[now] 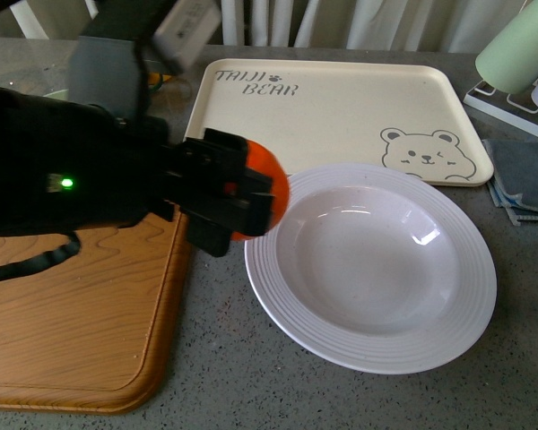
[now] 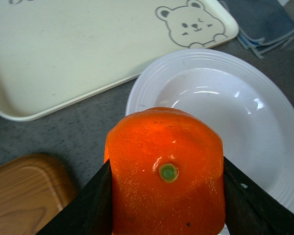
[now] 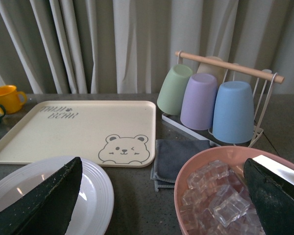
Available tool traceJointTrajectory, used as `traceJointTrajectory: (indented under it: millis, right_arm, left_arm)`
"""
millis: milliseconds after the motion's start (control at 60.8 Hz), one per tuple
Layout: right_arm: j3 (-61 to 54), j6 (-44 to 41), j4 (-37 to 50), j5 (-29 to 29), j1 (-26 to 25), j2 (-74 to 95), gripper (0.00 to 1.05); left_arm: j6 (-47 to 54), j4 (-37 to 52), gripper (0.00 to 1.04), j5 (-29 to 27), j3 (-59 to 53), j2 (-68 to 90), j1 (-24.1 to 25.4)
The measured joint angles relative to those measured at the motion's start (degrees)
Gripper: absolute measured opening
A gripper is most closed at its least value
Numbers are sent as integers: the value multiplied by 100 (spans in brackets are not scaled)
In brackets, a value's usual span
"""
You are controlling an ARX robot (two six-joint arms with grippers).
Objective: Place orange and plate with both arms
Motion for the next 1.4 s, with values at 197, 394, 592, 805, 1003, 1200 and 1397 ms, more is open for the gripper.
traceJointTrajectory:
  millis: [197,394,592,805,1003,1200,1397]
  right_arm:
    - [0,0,0,0,0,0,96]
    - [0,0,0,-2,0,0,96]
    - [0,0,0,0,0,0,96]
    - [0,0,0,0,0,0,96]
    - [0,0,0,-2,0,0,96]
    - [0,0,0,0,0,0,96]
    - [0,0,0,0,0,0,96]
  left_arm:
    - [-55,13,48,-48,474,660,-595]
    - [-142,79,48,-44,787,1110,-874]
    - [-304,94,48,-79,1067,1480,-1045]
    - [-518,127,60,-236,1320,1836,-1150]
    - [-660,164,91,-273,1377,1862,-1161]
    - [-774,295,96,-225,1189,1493,-1078]
    - [-1128,323,96,-42,275,-28,-247]
